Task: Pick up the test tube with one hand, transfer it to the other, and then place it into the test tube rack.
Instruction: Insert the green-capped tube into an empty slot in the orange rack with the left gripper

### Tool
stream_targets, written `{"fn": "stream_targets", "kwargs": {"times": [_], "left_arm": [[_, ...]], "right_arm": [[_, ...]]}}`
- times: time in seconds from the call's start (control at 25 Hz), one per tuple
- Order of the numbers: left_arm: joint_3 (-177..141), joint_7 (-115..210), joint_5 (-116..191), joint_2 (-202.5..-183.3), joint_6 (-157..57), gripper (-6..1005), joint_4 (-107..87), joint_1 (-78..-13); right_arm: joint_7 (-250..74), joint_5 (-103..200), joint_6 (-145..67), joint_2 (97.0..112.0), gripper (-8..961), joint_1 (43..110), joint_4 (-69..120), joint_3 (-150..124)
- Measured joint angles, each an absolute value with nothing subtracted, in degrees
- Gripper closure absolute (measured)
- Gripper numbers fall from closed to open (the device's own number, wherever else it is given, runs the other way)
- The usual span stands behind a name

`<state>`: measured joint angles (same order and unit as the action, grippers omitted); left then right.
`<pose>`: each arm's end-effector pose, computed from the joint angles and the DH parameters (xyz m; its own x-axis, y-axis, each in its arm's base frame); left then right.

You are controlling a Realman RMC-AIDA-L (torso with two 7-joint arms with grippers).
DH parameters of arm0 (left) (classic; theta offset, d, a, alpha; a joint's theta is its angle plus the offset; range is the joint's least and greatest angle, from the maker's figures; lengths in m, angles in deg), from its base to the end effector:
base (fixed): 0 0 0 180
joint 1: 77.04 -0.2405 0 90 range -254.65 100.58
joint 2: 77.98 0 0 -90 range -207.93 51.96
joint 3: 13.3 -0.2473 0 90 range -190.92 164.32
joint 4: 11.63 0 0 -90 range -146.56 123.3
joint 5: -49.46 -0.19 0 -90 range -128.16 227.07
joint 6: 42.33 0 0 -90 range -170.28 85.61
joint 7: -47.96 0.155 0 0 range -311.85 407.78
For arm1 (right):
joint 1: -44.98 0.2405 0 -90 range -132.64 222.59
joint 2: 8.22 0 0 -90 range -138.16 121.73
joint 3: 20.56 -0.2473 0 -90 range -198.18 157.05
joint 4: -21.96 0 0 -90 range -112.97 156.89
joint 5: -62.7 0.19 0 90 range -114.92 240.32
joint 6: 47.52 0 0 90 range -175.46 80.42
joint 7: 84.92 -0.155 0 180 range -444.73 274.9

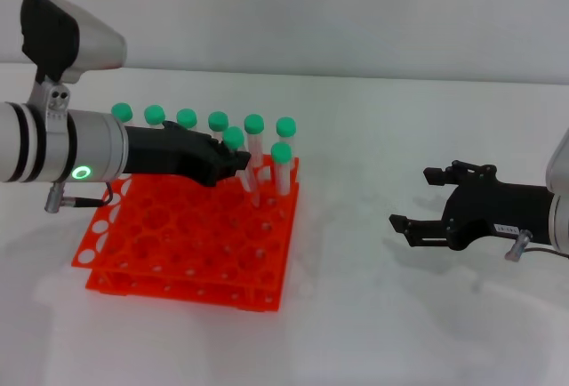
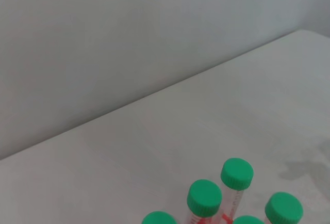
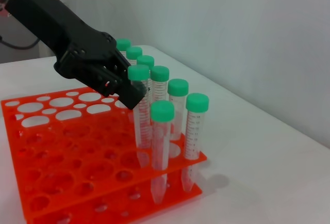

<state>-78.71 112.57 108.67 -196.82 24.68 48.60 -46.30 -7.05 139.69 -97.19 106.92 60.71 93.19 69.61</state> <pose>-0.2023 0.3714 -0.0010 0.8287 0.4766 0.2934 0.5580 -0.7440 -0.3676 0.1993 0.3325 -0.0199 0.9294 -0.2242 -0.2930 -0.3446 -0.8114 -0.4721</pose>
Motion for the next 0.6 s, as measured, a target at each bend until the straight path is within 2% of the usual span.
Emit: {"fn": "stream_targets", "kwargs": {"times": [0.16,0.4,0.6], "left_arm": [[-78.9,112.5,107.4,-196.93,25.1,806,49.1,-46.1],[-79.0,112.4,108.4,-197.08,25.2,688,53.3,-49.0],[-78.6,112.5,111.4,-197.02,25.3,575,58.9,-54.1]], "right_arm": [[-7.0,139.7,-97.2,106.92,78,60.7,93.2,69.6],[-7.0,139.7,-97.2,106.92,78,60.7,93.2,69.6],[-7.0,139.7,-97.2,106.91,78,60.6,93.2,69.6]]}}
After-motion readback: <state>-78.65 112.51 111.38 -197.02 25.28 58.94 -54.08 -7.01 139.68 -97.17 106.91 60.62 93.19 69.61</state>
